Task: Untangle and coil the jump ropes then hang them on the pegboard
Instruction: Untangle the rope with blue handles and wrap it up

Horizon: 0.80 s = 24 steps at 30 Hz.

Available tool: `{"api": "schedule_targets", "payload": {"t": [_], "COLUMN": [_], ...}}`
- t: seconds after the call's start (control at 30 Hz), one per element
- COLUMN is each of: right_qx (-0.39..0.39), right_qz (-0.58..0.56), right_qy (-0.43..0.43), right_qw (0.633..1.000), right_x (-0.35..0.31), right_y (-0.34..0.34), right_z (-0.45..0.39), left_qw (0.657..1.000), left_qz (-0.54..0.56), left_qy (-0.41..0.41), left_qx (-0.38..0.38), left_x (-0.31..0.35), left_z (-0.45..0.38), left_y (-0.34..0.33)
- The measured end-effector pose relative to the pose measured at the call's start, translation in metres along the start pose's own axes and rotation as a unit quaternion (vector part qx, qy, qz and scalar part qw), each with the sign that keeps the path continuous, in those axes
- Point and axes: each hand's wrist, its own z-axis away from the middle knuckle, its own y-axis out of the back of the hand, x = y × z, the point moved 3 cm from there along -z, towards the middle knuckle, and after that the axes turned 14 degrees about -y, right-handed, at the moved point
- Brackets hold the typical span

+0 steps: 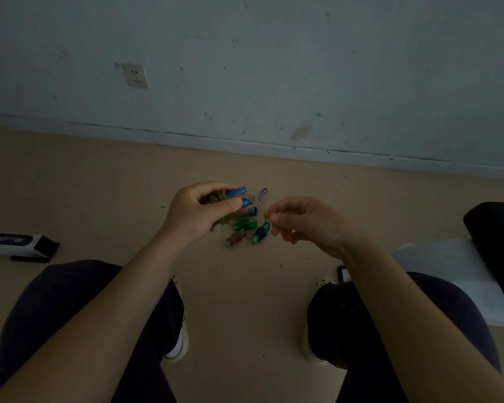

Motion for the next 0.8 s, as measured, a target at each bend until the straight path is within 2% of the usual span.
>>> {"api": "schedule_targets", "payload": {"t": [0.27,0.4,0.47,0.6,0.67,0.8], "right_qx": [-0.028,-0.020,-0.045,-0.041,-0.024,-0.007], "right_qz": [-0.074,-0.002,-0.018,-0.154,-0.164,-0.139], "right_qy": [-0.031,-0.033,-0.016,0.013,0.026,0.043], "right_qw": [0.996,0.999,0.999,0.987,0.986,0.989], "right_x": [-0.002,-0.001,-0.003,-0.007,-0.007,-0.005], "right_y": [0.002,0.003,0.002,0.005,0.004,0.000], "right_z": [0.001,0.003,0.005,0.002,-0.001,-0.005], "left_qw": [0.999,0.999,0.999,0.997,0.994,0.995], "left_qz": [-0.025,-0.039,-0.038,-0.046,-0.051,-0.044], "left_qy": [0.005,0.015,0.023,0.021,0.014,0.006], "left_qx": [0.019,0.027,0.012,-0.066,-0.090,-0.091], "left_x": [-0.002,-0.006,-0.010,-0.012,-0.012,-0.011], "left_z": [0.000,-0.002,-0.002,0.001,0.002,0.002], "left_y": [0.002,0.002,0.002,-0.006,-0.010,-0.012]}}
